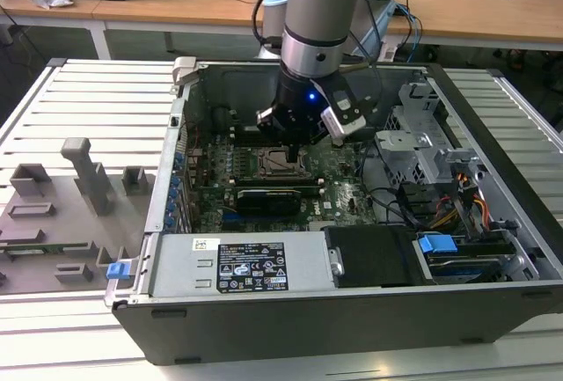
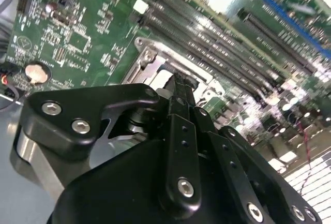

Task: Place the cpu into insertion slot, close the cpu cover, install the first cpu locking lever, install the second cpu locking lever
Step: 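Install the second cpu locking lever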

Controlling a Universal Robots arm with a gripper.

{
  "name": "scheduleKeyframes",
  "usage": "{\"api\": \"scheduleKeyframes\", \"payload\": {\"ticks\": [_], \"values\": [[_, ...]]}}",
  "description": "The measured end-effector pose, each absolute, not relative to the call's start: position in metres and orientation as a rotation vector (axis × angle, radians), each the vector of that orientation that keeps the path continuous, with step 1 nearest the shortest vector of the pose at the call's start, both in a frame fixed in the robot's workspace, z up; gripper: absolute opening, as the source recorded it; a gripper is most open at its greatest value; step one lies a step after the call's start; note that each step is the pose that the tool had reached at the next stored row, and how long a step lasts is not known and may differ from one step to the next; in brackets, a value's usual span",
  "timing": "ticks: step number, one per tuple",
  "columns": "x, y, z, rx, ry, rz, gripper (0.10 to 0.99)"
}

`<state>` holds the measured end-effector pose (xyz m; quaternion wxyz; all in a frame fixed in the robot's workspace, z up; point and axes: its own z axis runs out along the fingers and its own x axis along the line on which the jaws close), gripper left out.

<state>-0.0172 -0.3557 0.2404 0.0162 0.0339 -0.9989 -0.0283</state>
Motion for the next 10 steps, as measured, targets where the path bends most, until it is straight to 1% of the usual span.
{"api": "scheduleKeyframes", "payload": {"ticks": [4, 10], "values": [[-0.0172, -0.3629, 0.2401, 0.106, -3.106, -0.094, 0.106], [-0.0238, -0.3664, 0.2399, 0.106, -3.106, -0.104, 0.106]]}}
